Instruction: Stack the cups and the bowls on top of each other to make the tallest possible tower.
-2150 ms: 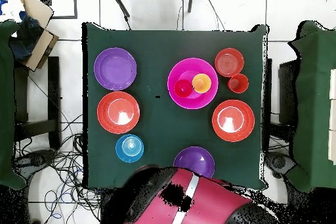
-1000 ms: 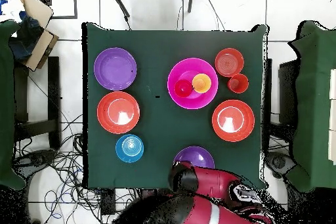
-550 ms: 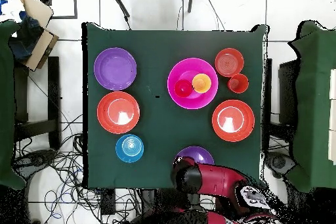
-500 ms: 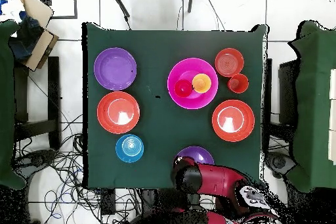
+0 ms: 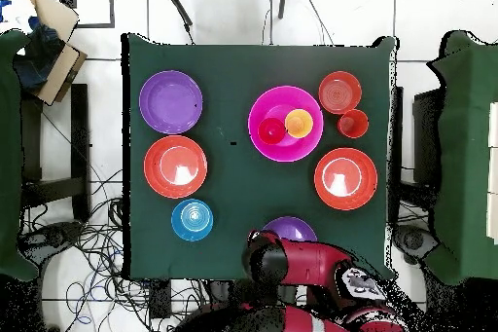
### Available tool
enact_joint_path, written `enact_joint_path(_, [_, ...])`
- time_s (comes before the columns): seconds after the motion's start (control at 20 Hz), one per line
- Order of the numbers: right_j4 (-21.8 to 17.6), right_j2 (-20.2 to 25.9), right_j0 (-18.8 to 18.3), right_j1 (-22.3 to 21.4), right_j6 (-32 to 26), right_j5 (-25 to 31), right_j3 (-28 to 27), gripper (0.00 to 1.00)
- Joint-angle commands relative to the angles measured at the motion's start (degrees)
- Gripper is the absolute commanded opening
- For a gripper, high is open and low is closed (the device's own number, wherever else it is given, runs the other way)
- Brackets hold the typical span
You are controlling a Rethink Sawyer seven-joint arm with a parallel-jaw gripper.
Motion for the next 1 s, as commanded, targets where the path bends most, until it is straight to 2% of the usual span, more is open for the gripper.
enact_joint_path(0.05, [0.2, 5.3, 2.7, 4.3, 7.5, -5.4, -0.8, 1.0])
enact_joint_path(1.0, [2.2, 5.4, 4.8, 4.2, 9.4, -6.2, 0.1, 1.0])
